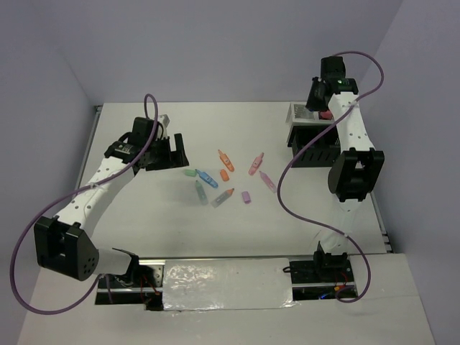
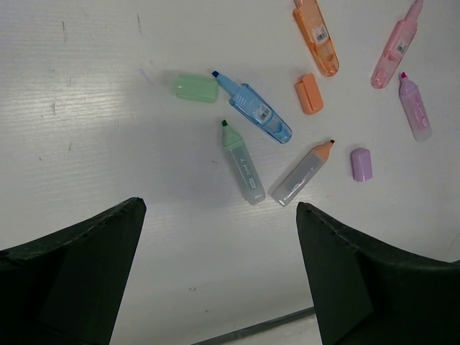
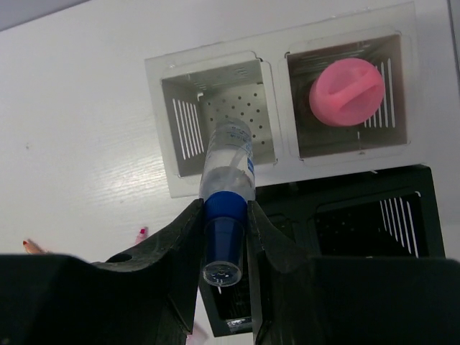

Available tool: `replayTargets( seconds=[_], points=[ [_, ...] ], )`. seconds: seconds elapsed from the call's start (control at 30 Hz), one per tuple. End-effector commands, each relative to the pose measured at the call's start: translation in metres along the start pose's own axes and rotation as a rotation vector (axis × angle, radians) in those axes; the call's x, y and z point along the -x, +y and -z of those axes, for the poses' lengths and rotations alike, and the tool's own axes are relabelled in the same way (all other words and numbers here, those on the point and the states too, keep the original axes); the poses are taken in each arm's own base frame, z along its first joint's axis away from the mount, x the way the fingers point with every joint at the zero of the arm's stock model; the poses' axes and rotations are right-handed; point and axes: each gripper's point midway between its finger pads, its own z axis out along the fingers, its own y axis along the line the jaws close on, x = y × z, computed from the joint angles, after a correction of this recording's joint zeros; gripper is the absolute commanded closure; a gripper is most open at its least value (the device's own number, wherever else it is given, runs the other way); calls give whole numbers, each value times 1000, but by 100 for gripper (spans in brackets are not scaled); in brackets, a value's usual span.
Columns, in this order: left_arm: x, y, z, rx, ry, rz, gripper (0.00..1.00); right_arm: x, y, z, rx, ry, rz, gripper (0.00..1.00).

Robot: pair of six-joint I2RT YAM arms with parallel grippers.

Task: Sort the stationery into containers
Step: Place the stationery in the storage box.

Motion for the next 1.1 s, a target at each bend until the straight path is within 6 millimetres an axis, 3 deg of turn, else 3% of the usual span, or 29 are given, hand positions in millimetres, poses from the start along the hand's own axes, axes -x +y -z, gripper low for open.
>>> replayTargets(
  seconds=[0.0, 0.23, 0.73, 0.87, 0.9, 0.93, 0.97, 1.0, 1.07],
  points=[
    [4, -3, 4, -26, -29, -8, 1, 6, -3, 13, 31, 9, 15, 100],
    [4, -2, 6, -23, -31, -8, 1, -12, 5, 17, 97, 67, 41, 100],
    [-4, -2, 9, -32, -24, -5, 1, -8, 0, 24, 70, 55, 48, 98],
    [-6, -2, 12, -39, -21, -13, 1, -2, 4, 20, 84, 49, 33, 66],
    [-7, -2, 12, -38, -19, -16, 1, -1, 5, 18, 89, 47, 30, 45],
    [-7, -2, 13, -38, -23, -18, 1, -1, 7, 18, 94, 44, 26, 32],
    [-7, -2, 14, -39, -25, -20, 1, 4, 8, 21, 95, 31, 21, 6],
    [-7, -1, 14, -38, -24, -19, 1, 6, 8, 23, 96, 27, 21, 0],
    [-9, -2, 15, -42, -20, -21, 1, 17, 9, 31, 95, -4, 17, 0]
  ],
)
